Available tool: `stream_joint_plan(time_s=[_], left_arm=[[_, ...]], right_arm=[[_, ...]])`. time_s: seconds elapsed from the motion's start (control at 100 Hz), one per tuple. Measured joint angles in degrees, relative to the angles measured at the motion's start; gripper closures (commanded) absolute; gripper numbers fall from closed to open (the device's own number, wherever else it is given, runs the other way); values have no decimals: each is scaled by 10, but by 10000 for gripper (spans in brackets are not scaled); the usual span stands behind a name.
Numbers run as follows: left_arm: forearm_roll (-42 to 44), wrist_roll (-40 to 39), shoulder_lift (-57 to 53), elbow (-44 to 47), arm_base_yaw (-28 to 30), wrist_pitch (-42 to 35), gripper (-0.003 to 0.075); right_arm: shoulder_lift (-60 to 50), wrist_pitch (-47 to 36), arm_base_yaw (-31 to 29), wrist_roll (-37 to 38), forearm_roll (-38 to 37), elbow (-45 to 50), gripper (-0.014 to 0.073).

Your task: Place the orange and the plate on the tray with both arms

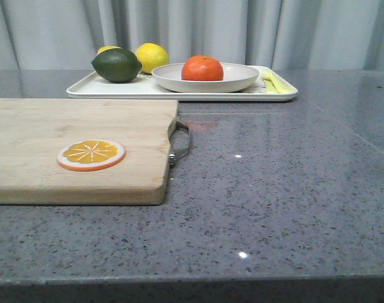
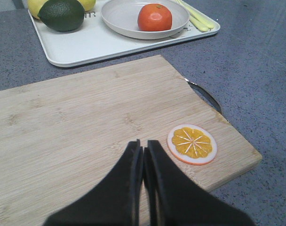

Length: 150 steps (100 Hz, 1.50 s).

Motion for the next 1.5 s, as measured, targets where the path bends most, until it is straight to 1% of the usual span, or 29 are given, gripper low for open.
stream_joint_plan(time_s=[0.14,0.42,0.64,0.78,0.99,1.19,1.5], left_arm=[[0,0,0,0,0,-11,739],[3,2,-12,0,0,-27,739],[24,3,-71,0,0,-31,739],[34,3,-119,14,0,-34,739],[36,4,-192,78,0,-37,739],[30,4,-259,127,0,-79,739],[28,4,-274,138,0,-86,739]], right_arm=[[-65,-54,0,-17,0,96,654],[-195,-146,0,-22,0,270,654],[-287,-168,0,-22,0,357,654],[-334,-183,0,-22,0,390,654],[-364,-201,0,-22,0,406,654],[-364,-209,0,-22,0,413,654],[-364,-211,0,-22,0,415,654]])
